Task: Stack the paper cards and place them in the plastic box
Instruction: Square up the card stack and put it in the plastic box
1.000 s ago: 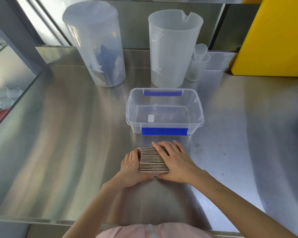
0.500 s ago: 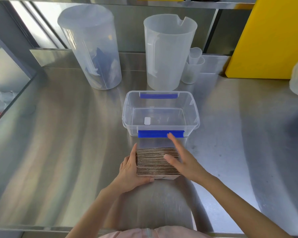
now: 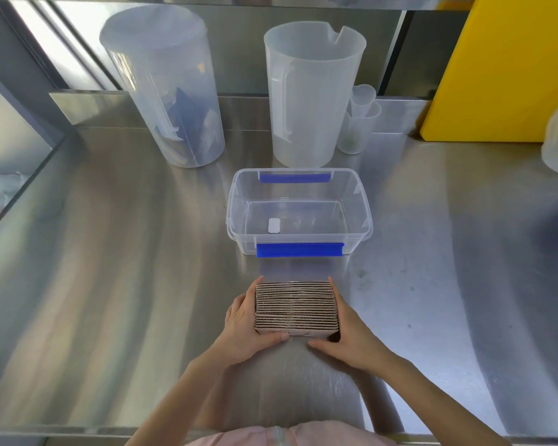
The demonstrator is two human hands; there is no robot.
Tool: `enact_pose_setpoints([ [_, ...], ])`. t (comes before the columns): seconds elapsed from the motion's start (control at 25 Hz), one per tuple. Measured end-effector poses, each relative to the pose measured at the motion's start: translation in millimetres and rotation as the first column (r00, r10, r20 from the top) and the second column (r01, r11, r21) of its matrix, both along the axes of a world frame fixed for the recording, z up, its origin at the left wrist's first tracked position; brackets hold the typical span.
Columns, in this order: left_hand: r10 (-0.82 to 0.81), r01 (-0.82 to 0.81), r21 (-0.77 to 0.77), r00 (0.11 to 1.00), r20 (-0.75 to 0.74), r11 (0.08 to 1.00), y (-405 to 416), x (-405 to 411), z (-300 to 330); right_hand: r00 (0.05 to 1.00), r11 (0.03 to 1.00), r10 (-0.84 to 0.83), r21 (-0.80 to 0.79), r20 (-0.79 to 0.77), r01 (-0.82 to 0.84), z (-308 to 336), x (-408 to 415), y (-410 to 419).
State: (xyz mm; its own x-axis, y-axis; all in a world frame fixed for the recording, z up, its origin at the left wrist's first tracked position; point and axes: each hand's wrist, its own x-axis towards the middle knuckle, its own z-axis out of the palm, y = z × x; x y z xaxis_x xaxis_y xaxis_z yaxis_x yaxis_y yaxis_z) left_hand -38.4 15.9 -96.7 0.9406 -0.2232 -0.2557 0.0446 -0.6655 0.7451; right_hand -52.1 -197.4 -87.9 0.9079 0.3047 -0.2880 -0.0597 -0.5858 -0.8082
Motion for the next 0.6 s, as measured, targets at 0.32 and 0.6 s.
enact_pose_setpoints([
  [0.32, 0.004, -0.003, -0.016, 0.998, 0.059, 1.0, 1.8, -3.6, 4.6, 0.985, 0.997, -0.055, -0.038, 0.164, 0.061, -4.2, -2.5, 7.1],
  [0.6, 0.018, -0.019, 0.033, 0.999, 0.051, 0.999, 5.4, -0.6, 1.9, 0.984, 0.996, -0.044, -0.065, 0.17, 0.056, -4.5, 3.3, 4.7],
])
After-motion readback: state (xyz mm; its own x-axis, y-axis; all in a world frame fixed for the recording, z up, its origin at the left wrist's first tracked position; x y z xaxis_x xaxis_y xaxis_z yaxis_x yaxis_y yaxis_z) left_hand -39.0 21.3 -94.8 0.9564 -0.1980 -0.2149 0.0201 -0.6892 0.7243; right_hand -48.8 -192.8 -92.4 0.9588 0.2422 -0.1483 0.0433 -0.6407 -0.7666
